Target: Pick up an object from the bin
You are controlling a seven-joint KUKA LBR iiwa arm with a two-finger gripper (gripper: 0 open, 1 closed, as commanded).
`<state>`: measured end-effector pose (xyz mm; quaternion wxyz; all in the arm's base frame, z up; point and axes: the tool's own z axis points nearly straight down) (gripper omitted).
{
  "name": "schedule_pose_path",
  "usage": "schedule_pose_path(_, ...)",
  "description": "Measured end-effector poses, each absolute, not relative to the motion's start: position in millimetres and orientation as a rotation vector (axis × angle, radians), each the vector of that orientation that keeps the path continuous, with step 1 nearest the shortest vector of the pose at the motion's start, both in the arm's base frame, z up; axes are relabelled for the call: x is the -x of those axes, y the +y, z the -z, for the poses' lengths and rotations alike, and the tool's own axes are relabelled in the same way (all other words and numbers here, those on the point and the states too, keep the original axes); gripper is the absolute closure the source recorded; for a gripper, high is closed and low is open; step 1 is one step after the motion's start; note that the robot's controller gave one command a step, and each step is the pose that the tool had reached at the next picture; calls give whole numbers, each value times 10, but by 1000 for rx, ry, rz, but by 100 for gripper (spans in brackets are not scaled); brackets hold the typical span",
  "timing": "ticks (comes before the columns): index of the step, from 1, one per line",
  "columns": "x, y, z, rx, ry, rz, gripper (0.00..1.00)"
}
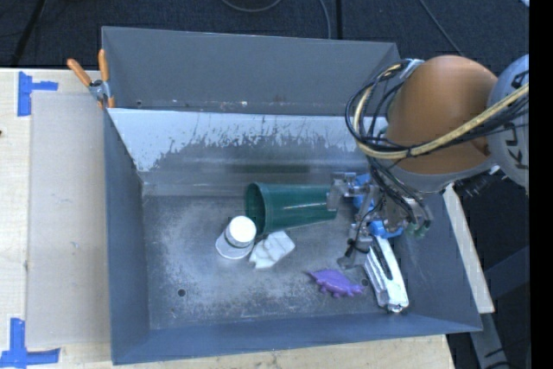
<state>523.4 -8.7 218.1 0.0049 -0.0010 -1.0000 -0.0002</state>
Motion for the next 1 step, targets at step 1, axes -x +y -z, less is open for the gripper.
schedule_pose_path(1, -5249, -87, -2224, 3, -3140, 1, 0)
